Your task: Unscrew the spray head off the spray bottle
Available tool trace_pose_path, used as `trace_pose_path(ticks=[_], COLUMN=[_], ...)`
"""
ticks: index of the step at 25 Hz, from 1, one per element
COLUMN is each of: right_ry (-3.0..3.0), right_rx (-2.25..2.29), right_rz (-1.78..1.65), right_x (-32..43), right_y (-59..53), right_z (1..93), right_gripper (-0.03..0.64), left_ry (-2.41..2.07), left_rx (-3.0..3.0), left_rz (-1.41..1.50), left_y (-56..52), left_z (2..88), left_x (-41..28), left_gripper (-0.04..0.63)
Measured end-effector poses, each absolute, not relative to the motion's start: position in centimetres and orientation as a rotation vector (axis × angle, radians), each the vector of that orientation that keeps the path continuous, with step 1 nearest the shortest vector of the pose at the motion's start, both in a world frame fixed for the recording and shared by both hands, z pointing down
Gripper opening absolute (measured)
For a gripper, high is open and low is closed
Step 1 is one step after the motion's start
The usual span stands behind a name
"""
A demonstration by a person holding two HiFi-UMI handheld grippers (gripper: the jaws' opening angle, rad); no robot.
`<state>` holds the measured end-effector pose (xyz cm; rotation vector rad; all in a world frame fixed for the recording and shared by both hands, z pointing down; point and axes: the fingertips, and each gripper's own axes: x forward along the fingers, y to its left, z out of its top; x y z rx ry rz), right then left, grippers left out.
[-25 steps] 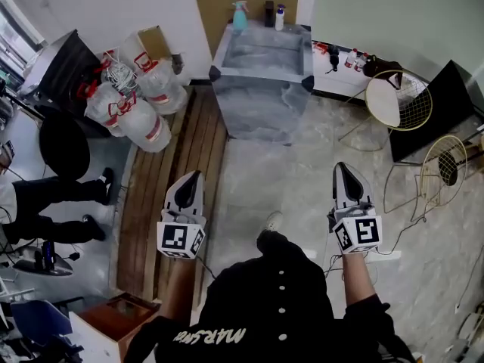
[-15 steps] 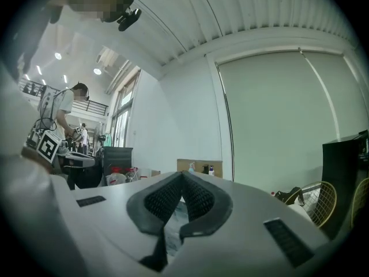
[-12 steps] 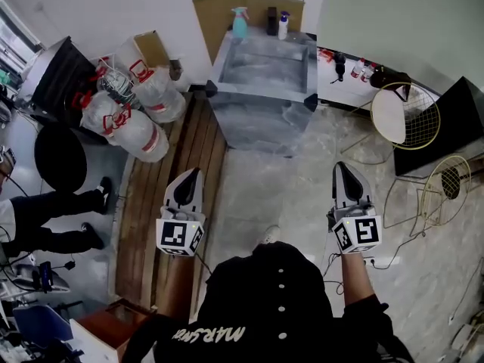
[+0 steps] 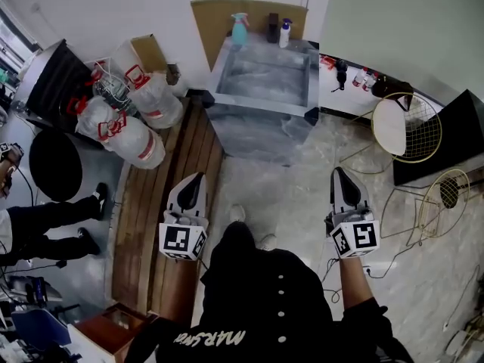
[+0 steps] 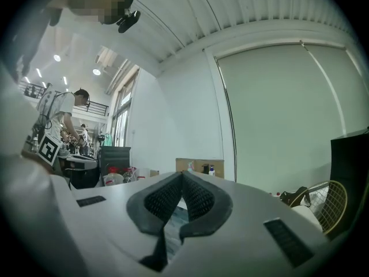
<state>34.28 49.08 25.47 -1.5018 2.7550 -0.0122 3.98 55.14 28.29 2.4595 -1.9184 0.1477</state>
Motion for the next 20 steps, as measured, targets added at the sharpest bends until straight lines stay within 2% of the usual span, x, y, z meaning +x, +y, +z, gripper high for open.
trace_pose_path(ticks=[9,20], right_ry=[2.751,2.771], right_rx=[-1.518,-1.536], right_rz=[-0.007,0.02], right_x=[31.9,27.3], right_y=[43.1,28.8], right_z=[26.1,26.2], right_gripper=[0.014,0.014], left_ry=[-1.873,-1.752], left_rx=[2.487,2.622], left_rz=[0.141,0.12], left_y=[47.4,33.2], left_z=[29.5,29.0], left_x=[1.9,-0.6], left_gripper=[0.025,0.025])
